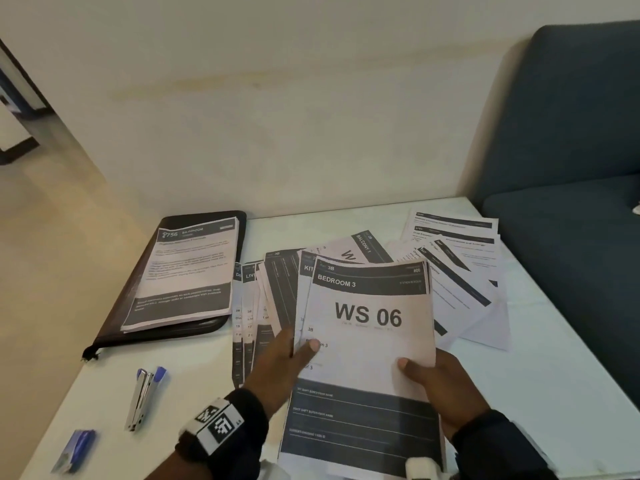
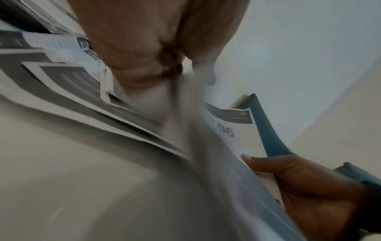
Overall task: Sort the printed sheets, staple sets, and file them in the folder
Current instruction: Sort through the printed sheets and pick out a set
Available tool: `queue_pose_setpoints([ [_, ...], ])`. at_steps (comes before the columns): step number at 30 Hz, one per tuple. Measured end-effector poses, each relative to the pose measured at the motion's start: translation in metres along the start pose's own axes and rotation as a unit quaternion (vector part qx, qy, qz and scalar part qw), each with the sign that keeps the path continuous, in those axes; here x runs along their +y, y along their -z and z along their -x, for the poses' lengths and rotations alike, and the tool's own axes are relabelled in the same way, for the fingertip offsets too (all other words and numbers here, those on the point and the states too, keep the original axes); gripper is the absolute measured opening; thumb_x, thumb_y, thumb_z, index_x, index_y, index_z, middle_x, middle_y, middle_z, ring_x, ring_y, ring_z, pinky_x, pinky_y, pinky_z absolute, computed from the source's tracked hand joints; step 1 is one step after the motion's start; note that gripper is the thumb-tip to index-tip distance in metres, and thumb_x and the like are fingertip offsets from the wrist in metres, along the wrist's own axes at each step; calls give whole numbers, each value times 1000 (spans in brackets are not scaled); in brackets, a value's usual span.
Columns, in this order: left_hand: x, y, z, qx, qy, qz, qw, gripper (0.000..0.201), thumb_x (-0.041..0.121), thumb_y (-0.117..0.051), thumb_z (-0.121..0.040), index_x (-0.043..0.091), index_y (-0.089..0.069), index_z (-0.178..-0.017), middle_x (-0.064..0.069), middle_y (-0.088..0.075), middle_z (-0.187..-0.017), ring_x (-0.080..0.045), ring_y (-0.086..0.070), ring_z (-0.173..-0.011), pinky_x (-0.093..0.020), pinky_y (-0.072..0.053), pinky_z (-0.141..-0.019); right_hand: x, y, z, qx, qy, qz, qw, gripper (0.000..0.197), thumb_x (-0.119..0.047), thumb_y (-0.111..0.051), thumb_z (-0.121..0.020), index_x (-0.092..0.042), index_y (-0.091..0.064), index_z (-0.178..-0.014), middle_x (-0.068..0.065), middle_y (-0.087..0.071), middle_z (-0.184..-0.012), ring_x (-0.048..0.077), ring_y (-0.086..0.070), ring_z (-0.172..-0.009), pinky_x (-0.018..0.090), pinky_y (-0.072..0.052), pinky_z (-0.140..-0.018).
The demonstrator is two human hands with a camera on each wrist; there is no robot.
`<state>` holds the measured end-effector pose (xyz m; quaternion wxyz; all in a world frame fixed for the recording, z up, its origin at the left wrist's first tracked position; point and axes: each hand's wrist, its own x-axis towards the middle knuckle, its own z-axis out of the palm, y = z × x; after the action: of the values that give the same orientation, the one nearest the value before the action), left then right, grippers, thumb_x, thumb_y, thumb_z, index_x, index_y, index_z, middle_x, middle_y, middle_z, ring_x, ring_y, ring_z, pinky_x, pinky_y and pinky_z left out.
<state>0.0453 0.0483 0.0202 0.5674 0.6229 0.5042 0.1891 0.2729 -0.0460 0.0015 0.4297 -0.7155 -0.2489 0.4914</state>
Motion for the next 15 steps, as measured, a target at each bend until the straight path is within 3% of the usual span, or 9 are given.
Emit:
queue_pose_setpoints([
  [2,8,-8,5,0,-16,12,1000,26,38,-57,-93,39,-50,-118,16,-62,-124,-14,-58,-116,-44,-48,-101,0,0,0,3,11,-5,1000,33,-27,-65,-90,-21,-55,-122,4,-65,-118,29,-61,-105,57,-47,-98],
  [4,17,-13,9,-6,-48,21,999,25,24,-54,-96,39,-48,-115,19,-60,-122,-11,-58,-113,-32,-51,-96,-1,3,1,22,36,-36,998,36,-27,-68,-87,-24,-56,-121,2,-66,-118,28,-61,-107,55,-48,-97],
  [8,45,-14,13,-13,-109,53,993,30,20,-53,-96,40,-47,-117,28,-63,-107,1,-61,-100,-15,-53,-76,-12,19,6,67,147,-115,980,44,-22,-69,-85,-36,-54,-125,-11,-67,-118,13,-62,-107,36,-50,-86],
  [10,59,-12,13,-14,-131,62,989,32,18,-54,-96,39,-48,-120,24,-65,-109,-2,-63,-102,-20,-54,-80,-16,26,8,60,165,-177,969,49,-22,-65,-88,-38,-50,-131,-12,-67,-120,8,-65,-105,37,-49,-89],
  [12,70,-10,11,-24,-144,61,987,34,18,-53,-96,39,-48,-122,17,-66,-113,-8,-63,-106,-28,-54,-88,-19,31,10,42,151,-236,959,42,-21,-58,-91,-32,-52,-132,-9,-68,-120,13,-66,-108,41,-51,-93],
  [15,81,-8,5,-33,-169,16,985,29,20,-49,-98,40,-46,-118,22,-61,-113,-5,-60,-103,-19,-51,-86,-22,34,12,18,139,-305,942,37,-14,-53,-93,-18,-57,-129,3,-67,-124,26,-64,-113,48,-50,-96],
])
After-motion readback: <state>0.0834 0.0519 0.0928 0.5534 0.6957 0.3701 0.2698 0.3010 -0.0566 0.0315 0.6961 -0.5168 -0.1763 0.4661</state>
